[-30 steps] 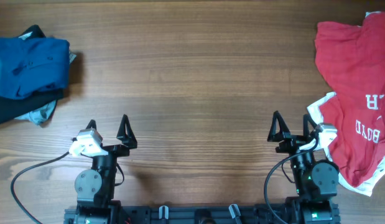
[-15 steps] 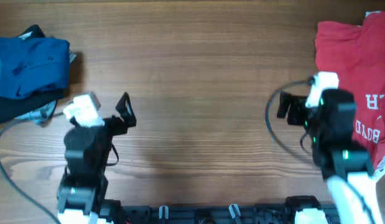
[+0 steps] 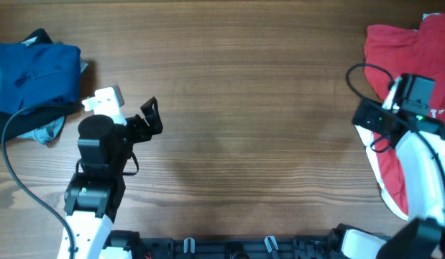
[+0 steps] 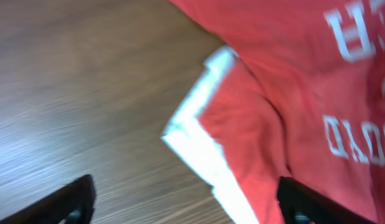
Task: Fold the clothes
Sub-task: 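Reach the right gripper to the red t-shirt edge and grasp it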
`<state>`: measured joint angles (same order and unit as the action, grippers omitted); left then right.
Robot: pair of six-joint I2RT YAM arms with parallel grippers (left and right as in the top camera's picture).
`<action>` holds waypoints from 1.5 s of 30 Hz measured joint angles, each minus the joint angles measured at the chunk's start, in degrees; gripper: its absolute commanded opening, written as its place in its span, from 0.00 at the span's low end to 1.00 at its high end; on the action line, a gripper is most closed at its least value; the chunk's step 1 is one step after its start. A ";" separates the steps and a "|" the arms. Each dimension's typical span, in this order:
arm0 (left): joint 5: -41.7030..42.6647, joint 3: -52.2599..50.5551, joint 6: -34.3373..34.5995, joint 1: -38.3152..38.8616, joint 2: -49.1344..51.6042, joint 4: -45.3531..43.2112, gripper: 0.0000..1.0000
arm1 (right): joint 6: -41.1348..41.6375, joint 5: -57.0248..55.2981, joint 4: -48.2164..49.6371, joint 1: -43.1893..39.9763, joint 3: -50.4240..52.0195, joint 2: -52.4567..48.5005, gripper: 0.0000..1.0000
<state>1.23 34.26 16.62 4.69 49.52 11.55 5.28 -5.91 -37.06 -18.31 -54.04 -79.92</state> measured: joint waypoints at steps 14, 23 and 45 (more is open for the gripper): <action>0.20 0.00 0.00 0.00 1.99 0.02 1.00 | 0.68 -4.63 9.90 -4.24 -0.02 -18.49 0.59; 0.20 0.00 0.00 0.00 1.99 0.00 1.00 | 0.68 -5.11 10.58 -4.24 -0.02 -19.54 0.51; 0.20 0.00 0.00 0.00 1.99 0.02 1.00 | 0.68 -6.84 10.58 -4.24 -0.02 -20.79 0.28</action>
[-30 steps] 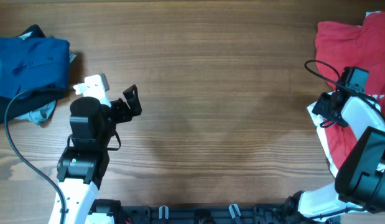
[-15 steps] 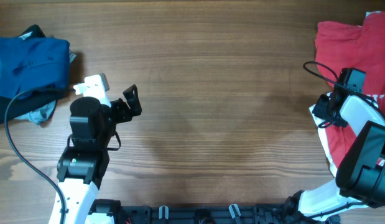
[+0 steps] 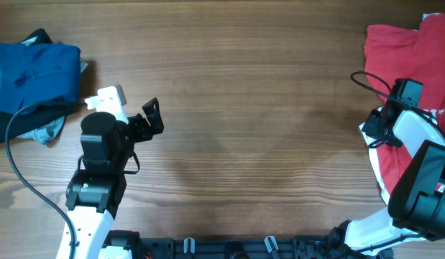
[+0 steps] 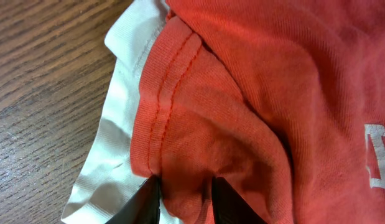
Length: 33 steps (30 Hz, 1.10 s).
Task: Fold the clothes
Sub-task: 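Reach the right gripper to the red t-shirt edge and grasp it, then drag the red t-shirt with the right gripper toward table center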
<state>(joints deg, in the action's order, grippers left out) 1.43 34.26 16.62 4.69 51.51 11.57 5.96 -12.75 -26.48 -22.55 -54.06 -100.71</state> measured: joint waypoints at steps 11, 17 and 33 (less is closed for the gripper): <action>0.00 0.00 0.00 0.00 0.00 0.00 1.00 | 0.00 1.81 0.42 0.00 0.00 0.85 0.22; 0.00 0.00 0.00 0.00 0.00 0.00 1.00 | -0.11 2.19 -0.09 0.00 0.00 0.85 0.04; 0.00 0.00 0.00 0.00 0.00 -0.04 1.00 | -11.37 26.91 -9.40 0.72 -16.26 28.94 0.04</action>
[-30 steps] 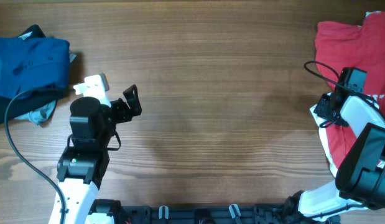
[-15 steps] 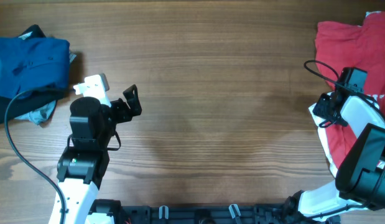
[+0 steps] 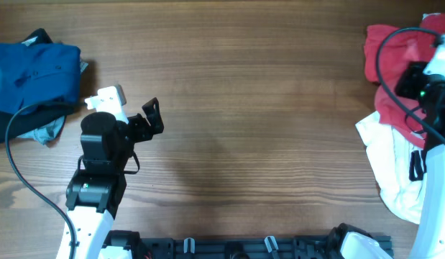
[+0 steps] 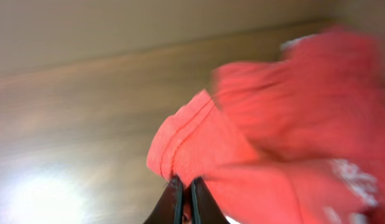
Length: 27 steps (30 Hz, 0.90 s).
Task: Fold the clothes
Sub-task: 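Drag the red t-shirt with the right gripper toward table center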
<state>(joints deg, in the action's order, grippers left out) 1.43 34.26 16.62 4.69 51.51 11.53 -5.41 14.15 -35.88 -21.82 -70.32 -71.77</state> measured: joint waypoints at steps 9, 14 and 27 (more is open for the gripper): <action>0.00 0.00 0.00 0.00 0.04 -0.17 1.00 | -6.40 12.83 0.87 36.92 0.15 -1.81 0.04; 0.00 0.04 0.00 0.00 0.04 -0.17 1.00 | -2.19 10.10 7.87 45.42 0.26 -15.47 0.11; 3.45 0.11 0.00 0.00 0.20 -1.51 1.00 | 16.52 -7.45 7.87 30.82 0.20 -14.19 1.00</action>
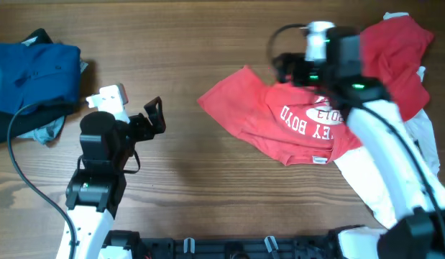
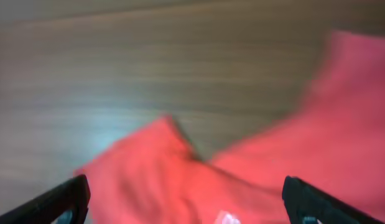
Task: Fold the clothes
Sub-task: 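Drag the red t-shirt with the right gripper toward table center, then grasp the red t-shirt's left side with the left gripper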
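A red T-shirt [image 1: 294, 119] with white lettering lies crumpled across the table's middle right, one corner reaching left. It also fills the blurred right wrist view as red cloth [image 2: 242, 180]. My right gripper [image 1: 285, 68] [image 2: 189, 200] hovers over the shirt's upper part, its fingers wide apart with nothing between them: open. My left gripper [image 1: 154, 115] stands open above bare table at the left, away from all the clothes.
A pile of blue clothes [image 1: 35, 65] lies at the far left, with the left arm's cable running by it. A white garment [image 1: 427, 140] lies at the right edge, partly under the red shirt and my right arm. Wooden table [image 1: 222, 194].
My right gripper was shut on the red shirt's sleeve at the far right. Now it is open over the table's middle, and the shirt lies pulled leftward onto the table, let go.
My right gripper was open over the red shirt's sleeve at the right edge, then closing round the sleeve hem, then shut on it and raised. The shirt now lies toward the middle, released. The left arm has stayed still.
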`<state>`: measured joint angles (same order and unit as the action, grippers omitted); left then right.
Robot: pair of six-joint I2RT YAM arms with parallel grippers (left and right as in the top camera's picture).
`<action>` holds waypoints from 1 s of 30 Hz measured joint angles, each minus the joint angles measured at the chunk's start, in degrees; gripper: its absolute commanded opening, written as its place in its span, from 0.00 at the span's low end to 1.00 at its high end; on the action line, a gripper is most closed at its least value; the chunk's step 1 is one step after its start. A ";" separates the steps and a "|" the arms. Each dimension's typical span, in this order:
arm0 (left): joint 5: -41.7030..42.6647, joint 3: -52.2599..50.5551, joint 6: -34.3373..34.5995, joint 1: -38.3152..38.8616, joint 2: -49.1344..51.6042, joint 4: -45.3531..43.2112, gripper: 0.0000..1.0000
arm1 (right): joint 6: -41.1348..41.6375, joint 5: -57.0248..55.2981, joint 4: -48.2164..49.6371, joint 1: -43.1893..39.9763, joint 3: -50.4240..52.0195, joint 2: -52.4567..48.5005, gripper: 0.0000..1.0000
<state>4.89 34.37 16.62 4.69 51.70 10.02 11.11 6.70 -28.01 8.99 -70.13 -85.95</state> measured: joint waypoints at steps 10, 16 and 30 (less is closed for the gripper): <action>13.33 0.52 16.22 8.70 26.53 -16.11 1.00 | 3.23 -2.49 -20.11 -19.23 -0.20 2.38 0.99; 14.53 0.66 27.08 21.27 42.05 -31.47 1.00 | 3.45 -2.49 -20.94 -19.23 -0.20 2.38 1.00; -0.33 2.12 30.58 34.18 51.65 -39.45 0.46 | 3.65 -2.47 -21.99 -19.23 -0.20 2.38 1.00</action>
<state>4.56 36.49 47.20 38.87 103.35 -29.43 14.76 4.23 -50.00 -10.24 -70.32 -83.57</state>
